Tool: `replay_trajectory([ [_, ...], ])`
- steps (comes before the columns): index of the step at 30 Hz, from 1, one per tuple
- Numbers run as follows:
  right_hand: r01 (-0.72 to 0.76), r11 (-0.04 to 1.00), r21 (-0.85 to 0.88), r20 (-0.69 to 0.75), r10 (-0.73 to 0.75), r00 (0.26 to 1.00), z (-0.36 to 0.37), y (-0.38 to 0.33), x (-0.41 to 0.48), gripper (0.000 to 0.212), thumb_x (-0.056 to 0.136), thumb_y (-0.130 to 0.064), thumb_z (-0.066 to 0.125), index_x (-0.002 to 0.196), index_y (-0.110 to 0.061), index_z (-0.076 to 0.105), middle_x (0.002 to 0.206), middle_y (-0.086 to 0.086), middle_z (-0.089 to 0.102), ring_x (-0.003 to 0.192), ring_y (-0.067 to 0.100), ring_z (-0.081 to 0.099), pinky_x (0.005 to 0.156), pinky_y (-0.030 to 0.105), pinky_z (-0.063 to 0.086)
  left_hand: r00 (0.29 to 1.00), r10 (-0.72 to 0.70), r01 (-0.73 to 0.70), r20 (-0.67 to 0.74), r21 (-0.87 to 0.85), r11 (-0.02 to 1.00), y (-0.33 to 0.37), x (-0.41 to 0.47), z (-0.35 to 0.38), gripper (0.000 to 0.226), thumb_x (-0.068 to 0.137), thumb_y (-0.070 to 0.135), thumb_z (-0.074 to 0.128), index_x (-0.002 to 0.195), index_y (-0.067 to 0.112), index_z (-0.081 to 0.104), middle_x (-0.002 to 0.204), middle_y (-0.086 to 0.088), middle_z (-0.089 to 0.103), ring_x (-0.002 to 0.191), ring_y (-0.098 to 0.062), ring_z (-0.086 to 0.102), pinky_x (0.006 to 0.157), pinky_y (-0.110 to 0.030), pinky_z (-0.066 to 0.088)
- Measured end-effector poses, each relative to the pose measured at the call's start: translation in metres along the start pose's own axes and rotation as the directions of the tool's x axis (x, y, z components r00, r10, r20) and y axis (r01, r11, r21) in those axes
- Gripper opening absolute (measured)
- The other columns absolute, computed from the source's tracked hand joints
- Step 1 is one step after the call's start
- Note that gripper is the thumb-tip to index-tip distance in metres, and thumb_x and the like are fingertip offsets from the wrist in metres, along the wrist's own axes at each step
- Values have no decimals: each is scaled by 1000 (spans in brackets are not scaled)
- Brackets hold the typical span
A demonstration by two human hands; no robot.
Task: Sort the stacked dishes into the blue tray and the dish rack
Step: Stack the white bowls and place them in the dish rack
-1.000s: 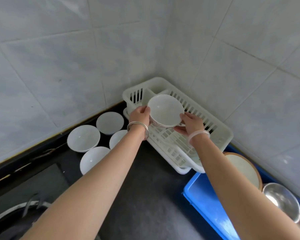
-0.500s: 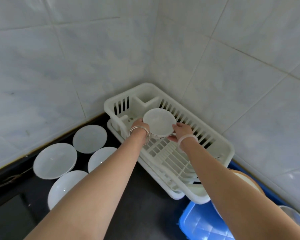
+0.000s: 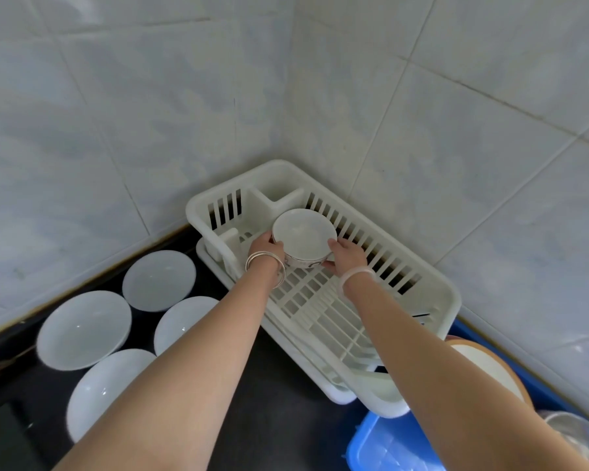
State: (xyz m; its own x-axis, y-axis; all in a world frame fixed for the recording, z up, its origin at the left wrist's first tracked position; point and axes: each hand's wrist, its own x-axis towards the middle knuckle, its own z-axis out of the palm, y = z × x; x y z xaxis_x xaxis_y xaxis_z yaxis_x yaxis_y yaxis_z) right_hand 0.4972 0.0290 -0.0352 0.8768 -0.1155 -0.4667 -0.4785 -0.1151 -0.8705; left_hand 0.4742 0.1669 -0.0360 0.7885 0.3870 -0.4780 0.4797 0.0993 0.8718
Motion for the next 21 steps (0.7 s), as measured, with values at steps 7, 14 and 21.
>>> replay_trajectory([
  [7,77,996,47,22,-78,997,0,10,-9,40,95,-26,47,133,-15,47,115,1,54,102,21,56,98,39,49,1000,4,-4,-17,-20,1000,0,0,3,38,87,0,48,122,12,59,121,-14,62,111,-33,58,99,-44,47],
  [14,86,980,-178,104,-68,992,0,3,-25,48,96,-35,38,142,-25,31,139,7,46,124,29,46,106,49,36,999,35,-34,1,172,984,4,-13,2,40,90,10,43,130,9,51,131,-12,56,120,-32,51,102,-38,41],
  [21,150,925,-349,88,-127,988,-7,-15,-49,45,99,-33,32,139,-12,36,141,12,45,125,32,44,97,38,36,999,9,-27,47,397,918,24,-36,-8,41,94,19,37,128,1,48,131,-19,54,118,-36,51,98,-40,41],
])
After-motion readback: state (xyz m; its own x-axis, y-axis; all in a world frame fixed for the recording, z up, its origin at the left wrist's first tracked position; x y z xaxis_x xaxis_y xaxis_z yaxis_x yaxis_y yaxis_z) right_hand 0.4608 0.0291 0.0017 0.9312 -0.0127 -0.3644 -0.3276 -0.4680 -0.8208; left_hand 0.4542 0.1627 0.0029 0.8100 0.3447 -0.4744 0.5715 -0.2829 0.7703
